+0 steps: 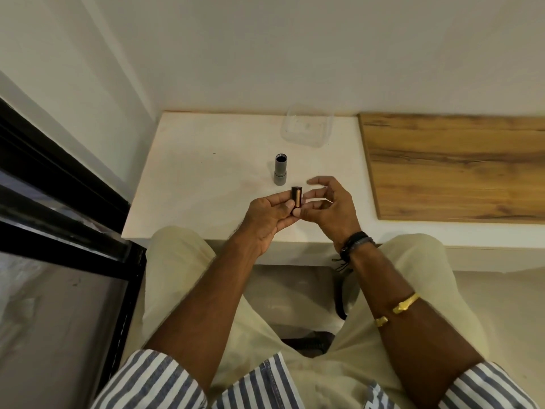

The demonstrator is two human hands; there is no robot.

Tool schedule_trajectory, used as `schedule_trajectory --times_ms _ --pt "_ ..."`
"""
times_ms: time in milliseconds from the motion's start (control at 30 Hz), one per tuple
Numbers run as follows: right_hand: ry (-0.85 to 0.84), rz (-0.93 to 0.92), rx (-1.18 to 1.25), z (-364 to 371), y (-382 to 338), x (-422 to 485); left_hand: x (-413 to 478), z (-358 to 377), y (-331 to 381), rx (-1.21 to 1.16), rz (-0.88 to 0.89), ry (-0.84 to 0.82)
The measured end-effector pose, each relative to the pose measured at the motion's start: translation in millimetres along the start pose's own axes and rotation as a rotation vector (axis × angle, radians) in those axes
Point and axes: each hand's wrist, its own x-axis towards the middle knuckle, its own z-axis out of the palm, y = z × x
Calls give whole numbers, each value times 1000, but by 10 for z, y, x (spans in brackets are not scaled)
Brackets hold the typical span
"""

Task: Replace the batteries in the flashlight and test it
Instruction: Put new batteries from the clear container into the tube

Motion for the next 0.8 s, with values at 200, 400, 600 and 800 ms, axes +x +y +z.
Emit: schedule_trajectory --times_ms 200,400,600,800 --pt "62 -205 -283 148 27 -33 26 -30 -1 -33 8 67" --pt "207 -275 -277 239 52 -34 65 -11 -31 -130 20 67" --pt "261 -224 -79 253 47 26 101 4 -2 -26 98 108" --pt "293 -50 125 179 80 108 340 4 56 516 379 606"
